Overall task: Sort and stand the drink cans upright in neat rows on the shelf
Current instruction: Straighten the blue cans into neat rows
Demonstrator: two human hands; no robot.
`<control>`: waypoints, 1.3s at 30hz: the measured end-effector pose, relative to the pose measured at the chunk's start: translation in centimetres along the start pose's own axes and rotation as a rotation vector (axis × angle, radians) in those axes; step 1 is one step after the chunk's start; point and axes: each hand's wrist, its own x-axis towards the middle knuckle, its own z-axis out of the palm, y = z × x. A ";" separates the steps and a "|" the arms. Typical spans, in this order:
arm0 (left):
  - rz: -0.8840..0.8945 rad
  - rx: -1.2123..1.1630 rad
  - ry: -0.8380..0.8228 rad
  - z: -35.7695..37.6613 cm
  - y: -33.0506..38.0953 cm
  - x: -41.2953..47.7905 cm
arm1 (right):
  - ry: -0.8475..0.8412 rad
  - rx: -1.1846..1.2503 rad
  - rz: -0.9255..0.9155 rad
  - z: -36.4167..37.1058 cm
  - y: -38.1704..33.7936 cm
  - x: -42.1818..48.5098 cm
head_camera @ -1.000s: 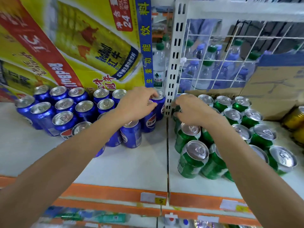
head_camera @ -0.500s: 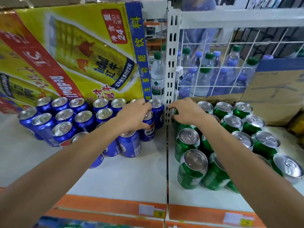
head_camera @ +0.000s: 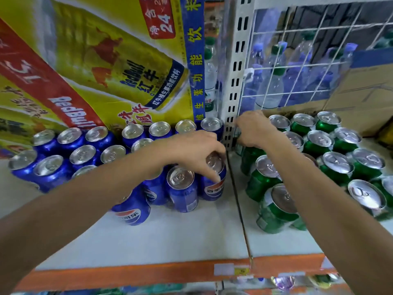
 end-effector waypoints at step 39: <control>-0.453 0.006 0.166 -0.5 -2.9 5.2 | 0.050 -0.060 -0.031 0.1 -0.3 -3.0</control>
